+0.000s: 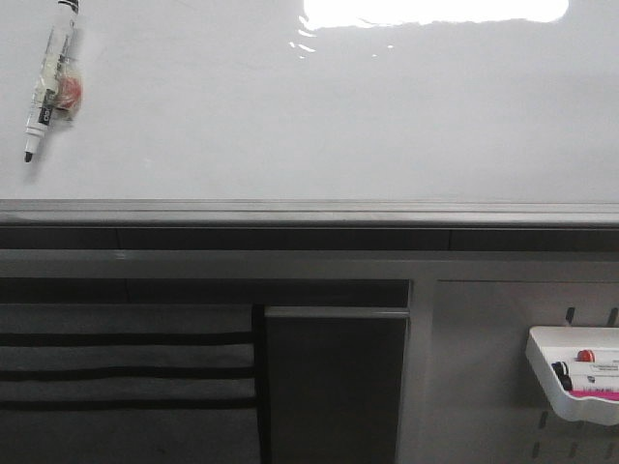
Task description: Write number 3 on whiteboard
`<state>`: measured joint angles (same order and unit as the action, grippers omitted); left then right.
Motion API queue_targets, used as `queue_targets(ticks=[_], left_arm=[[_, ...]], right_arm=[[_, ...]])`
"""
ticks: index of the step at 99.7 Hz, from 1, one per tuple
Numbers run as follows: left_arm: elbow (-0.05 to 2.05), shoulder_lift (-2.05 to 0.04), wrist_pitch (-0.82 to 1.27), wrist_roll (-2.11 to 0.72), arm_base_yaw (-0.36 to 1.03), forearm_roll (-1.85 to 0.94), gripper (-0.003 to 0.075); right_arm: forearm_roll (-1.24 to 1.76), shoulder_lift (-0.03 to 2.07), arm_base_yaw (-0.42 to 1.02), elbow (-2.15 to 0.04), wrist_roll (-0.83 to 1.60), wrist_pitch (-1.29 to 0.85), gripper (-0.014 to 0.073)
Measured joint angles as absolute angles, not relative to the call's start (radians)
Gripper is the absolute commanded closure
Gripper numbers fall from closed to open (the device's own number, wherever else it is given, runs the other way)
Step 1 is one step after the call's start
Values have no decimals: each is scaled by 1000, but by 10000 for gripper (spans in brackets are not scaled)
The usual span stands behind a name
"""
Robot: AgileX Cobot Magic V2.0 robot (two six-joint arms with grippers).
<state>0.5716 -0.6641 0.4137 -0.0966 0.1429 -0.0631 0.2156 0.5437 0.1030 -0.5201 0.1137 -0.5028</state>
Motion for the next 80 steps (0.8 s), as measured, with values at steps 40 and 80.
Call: queue_targets(ticks=[40, 80], left_arm=[[572, -1032, 73, -106, 297, -85, 300], [613, -1300, -143, -106, 264, -122, 300]], right_arm=[[216, 553, 103, -520, 114, -493, 239], [216, 553, 103, -520, 114, -495, 239]])
